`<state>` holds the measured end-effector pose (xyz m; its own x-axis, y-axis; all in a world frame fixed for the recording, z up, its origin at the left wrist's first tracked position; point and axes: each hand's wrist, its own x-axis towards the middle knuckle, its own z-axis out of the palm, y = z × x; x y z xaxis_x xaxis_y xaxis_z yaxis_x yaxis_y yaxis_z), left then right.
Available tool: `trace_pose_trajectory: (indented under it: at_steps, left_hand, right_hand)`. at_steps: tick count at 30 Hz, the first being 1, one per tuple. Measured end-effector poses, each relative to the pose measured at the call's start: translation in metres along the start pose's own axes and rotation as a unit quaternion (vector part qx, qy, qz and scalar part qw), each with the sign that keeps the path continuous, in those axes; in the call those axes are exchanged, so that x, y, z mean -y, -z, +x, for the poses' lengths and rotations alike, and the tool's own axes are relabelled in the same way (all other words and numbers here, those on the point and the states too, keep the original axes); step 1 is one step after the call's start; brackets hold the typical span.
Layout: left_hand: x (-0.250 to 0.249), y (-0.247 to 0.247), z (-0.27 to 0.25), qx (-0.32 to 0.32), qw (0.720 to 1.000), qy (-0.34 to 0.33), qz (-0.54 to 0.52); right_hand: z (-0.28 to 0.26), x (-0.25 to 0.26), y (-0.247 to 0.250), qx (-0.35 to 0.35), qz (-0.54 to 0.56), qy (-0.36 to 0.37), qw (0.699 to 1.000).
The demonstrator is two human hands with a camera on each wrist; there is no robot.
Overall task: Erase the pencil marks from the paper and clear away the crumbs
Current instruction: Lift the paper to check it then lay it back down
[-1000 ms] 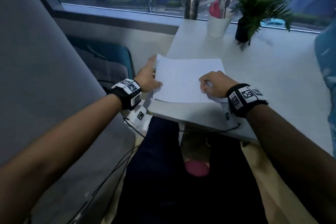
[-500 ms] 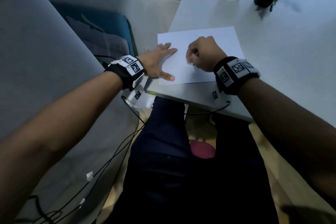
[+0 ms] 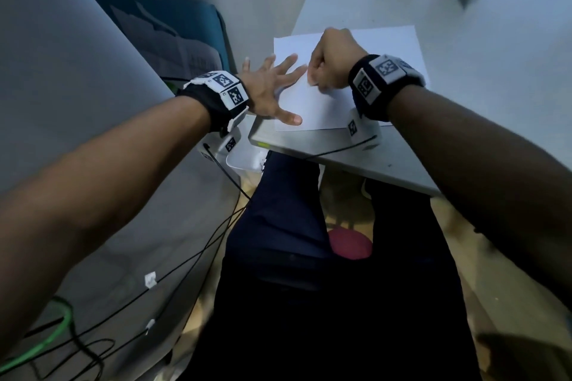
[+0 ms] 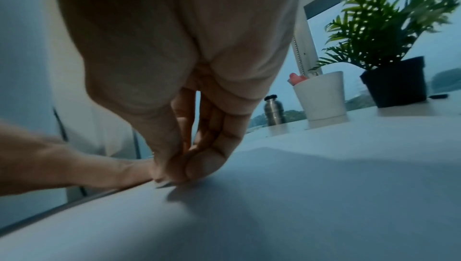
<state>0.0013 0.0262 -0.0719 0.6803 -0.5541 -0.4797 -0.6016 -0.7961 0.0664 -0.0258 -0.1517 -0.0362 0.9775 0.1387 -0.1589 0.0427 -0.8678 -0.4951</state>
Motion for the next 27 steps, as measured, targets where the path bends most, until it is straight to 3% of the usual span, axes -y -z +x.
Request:
trace_pose_trajectory:
  at_steps: [4, 7, 9, 12, 16, 20, 24, 27]
  left_hand:
    - [0.002, 0.000, 0.001, 0.004, 1.000, -0.002, -0.003]
    - [-0.001, -0.001, 0.002, 0.010, 1.000, 0.008, 0.005]
    - [-0.001, 0.000, 0.001, 0.010, 1.000, 0.008, 0.008]
    - [-0.004, 0.001, -0.002, -0.004, 1.000, 0.012, 0.013]
    - [-0.011, 0.005, -0.005, 0.011, 0.999, 0.029, 0.027]
    - [-0.008, 0.004, -0.007, 0.009, 0.999, 0.036, 0.033]
    - [-0.009, 0.007, -0.008, 0.010, 0.999, 0.026, 0.025]
    - [0.001, 0.003, -0.007, 0.013, 1.000, 0.010, -0.017]
  right_hand:
    - [-0.007, 0.008, -0.008, 0.074, -0.049, 0.038, 0.995]
    - [-0.002, 0.001, 0.001, 0.016, -0.002, -0.009, 1.000]
    - [-0.003, 0.002, -0.005, 0.000, 0.003, 0.006, 1.000]
    - [-0.015, 0.008, -0.011, 0.078, -0.021, 0.054, 0.995]
    - [-0.002, -0.004, -0.002, -0.005, 0.006, -0.005, 1.000]
    - [-0.016, 0.000, -0.008, 0.089, -0.003, 0.039, 0.995]
    - [-0.007, -0.025, 0.017, -0.055, 0.035, -0.041, 0.997]
    - [-0.007, -0.045, 0.033, -0.072, -0.017, -0.069, 0.995]
